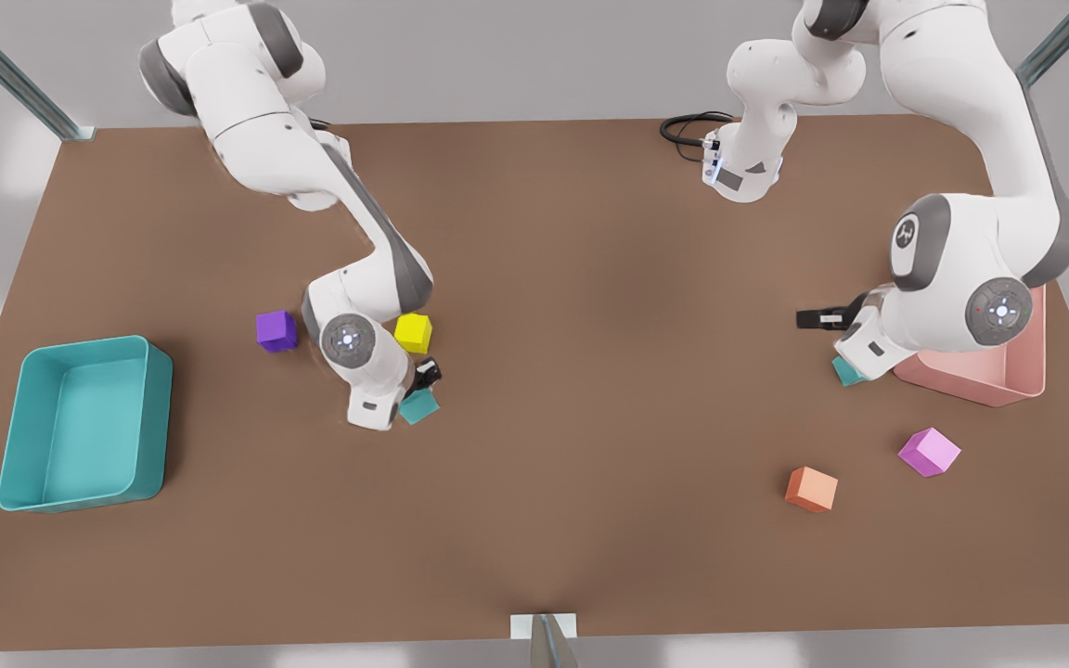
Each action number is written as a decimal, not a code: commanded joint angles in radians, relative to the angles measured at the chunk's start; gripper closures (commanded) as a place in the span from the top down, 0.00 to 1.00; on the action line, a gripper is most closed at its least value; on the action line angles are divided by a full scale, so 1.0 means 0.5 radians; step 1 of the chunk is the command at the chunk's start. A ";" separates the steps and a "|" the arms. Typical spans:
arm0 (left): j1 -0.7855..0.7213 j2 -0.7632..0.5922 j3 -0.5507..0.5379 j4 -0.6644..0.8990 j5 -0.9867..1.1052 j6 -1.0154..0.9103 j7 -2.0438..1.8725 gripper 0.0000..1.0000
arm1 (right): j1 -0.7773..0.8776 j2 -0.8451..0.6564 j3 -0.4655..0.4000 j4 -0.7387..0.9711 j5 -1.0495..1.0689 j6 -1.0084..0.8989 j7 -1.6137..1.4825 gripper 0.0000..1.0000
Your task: Stack the two blue cubes on top of each other
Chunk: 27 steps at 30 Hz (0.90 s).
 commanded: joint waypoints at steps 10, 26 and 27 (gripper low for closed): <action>0.096 0.192 0.373 -0.605 -0.063 1.314 0.332 1.00 | 0.707 0.880 -0.012 0.918 0.063 0.104 2.901 0.56; 0.249 0.247 0.465 -0.952 -0.072 1.439 0.348 1.00 | 0.391 0.254 -0.003 0.839 0.272 -0.573 2.524 1.00; 0.256 0.247 0.465 -0.967 -0.072 1.458 0.351 1.00 | 0.127 0.144 -0.003 0.839 0.386 -0.987 1.964 1.00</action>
